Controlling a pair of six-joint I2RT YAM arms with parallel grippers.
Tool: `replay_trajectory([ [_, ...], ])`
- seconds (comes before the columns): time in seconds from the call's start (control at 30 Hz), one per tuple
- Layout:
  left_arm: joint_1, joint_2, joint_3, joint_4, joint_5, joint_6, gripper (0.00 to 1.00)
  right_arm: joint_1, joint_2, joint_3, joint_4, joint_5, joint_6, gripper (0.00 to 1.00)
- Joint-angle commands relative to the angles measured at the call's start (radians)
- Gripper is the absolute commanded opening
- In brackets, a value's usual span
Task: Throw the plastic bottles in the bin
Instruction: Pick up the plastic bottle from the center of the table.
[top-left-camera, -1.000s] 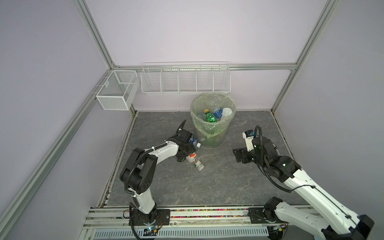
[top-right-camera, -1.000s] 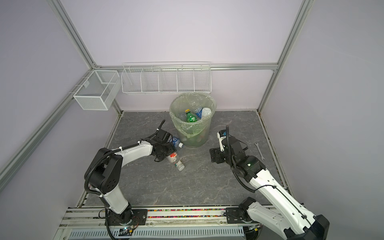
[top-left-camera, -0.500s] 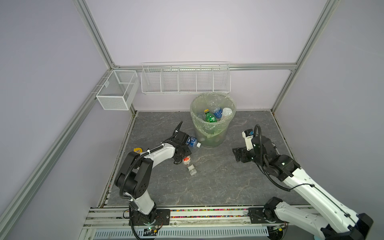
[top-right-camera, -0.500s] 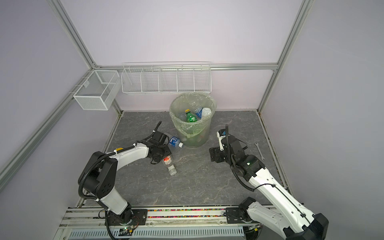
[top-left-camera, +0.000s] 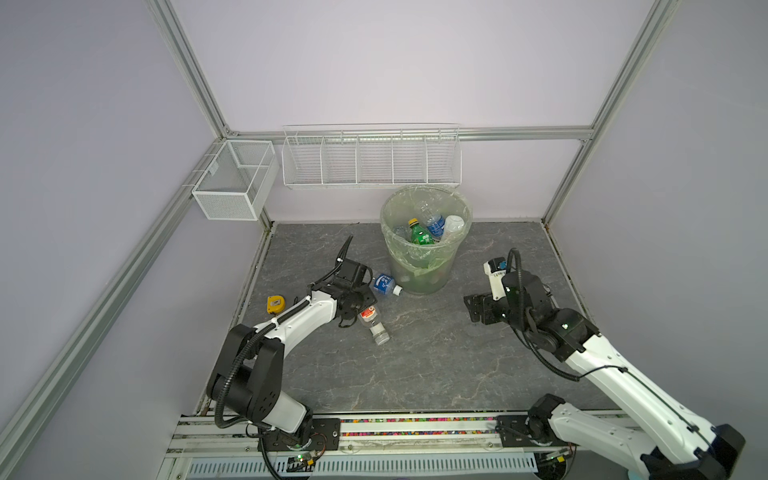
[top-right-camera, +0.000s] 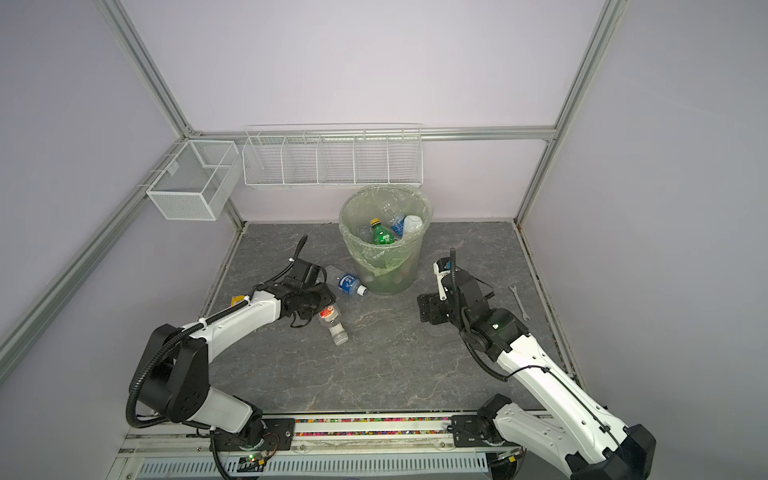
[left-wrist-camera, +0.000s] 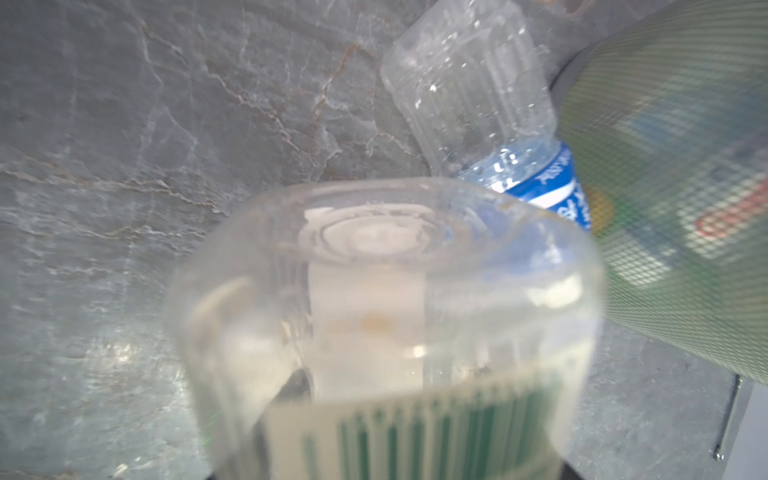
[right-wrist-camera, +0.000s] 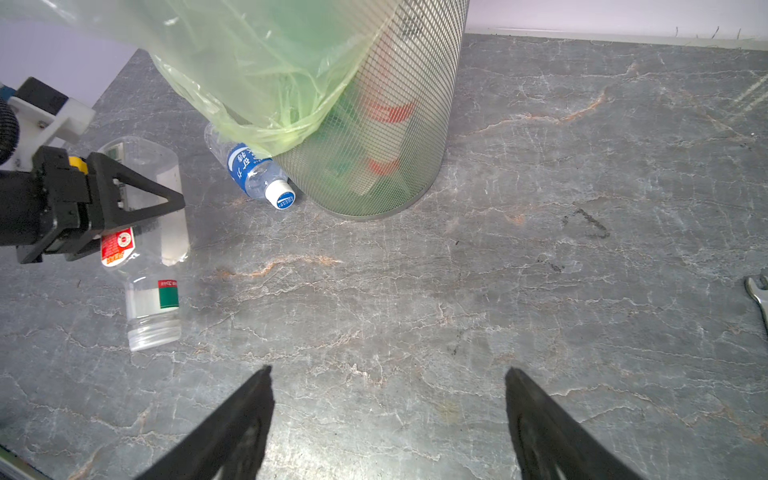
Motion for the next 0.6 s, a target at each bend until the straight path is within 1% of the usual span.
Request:
replay_trajectory([
  [0.0, 0.018, -0.052, 0.008, -0.007, 0.024, 0.033, 0.59, -0.005, 0.006, 0.021, 0.012, -0.012, 0.017, 0.88],
  [0.17, 0.04, -0.114, 0.059, -0.055, 0.042, 0.061, 0.59, -0.007, 0.012, 0.025, 0.013, -0.018, 0.02, 0.88],
  [0.27, 0.041, -0.153, 0.095, -0.088, 0.035, 0.083, 0.59, -0.006, 0.012, 0.026, 0.012, -0.021, 0.022, 0.88],
  [0.43, 0.043, -0.224, 0.121, -0.091, 0.029, 0.12, 0.6, -0.005, 0.015, 0.027, 0.016, -0.024, 0.028, 0.88],
  [0.57, 0.044, -0.262, 0.184, -0.13, 0.04, 0.132, 0.6, -0.006, 0.024, 0.032, 0.018, -0.032, 0.026, 0.88],
])
